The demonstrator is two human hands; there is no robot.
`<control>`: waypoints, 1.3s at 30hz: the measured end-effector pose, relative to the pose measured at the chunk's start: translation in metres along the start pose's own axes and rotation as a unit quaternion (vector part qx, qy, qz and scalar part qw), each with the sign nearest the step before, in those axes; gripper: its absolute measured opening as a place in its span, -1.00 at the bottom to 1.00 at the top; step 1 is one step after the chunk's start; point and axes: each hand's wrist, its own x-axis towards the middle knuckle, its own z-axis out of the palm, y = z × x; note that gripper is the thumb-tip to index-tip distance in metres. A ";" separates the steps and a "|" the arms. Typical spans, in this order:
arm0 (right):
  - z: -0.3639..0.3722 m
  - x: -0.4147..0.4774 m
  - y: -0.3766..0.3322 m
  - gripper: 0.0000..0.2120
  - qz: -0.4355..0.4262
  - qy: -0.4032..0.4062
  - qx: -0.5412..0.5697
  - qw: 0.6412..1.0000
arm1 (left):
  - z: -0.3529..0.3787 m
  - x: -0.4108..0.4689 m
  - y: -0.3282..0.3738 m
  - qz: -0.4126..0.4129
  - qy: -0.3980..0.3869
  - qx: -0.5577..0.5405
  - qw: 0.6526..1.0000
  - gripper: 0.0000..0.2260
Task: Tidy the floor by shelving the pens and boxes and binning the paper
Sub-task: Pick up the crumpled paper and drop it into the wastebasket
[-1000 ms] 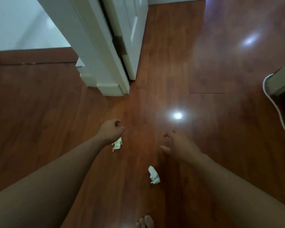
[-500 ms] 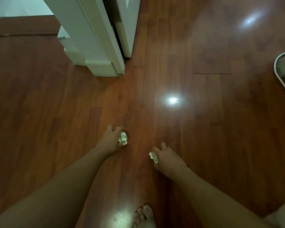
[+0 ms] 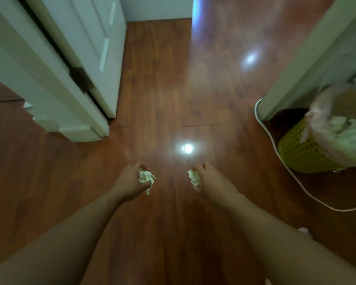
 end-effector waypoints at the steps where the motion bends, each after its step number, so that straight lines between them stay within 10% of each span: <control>1: -0.025 -0.004 0.012 -0.55 0.010 0.019 0.006 1.000 | -0.009 0.006 0.024 0.020 0.007 -0.003 1.000 -0.67; 14: -0.249 -0.100 0.197 -0.46 0.184 0.332 0.145 0.914 | -0.033 0.052 0.354 0.229 -0.004 -0.032 0.973 -0.68; 39: -0.280 -0.104 0.365 -0.52 0.271 0.418 0.230 0.836 | 0.104 0.112 0.593 0.243 -0.045 0.003 0.969 -0.51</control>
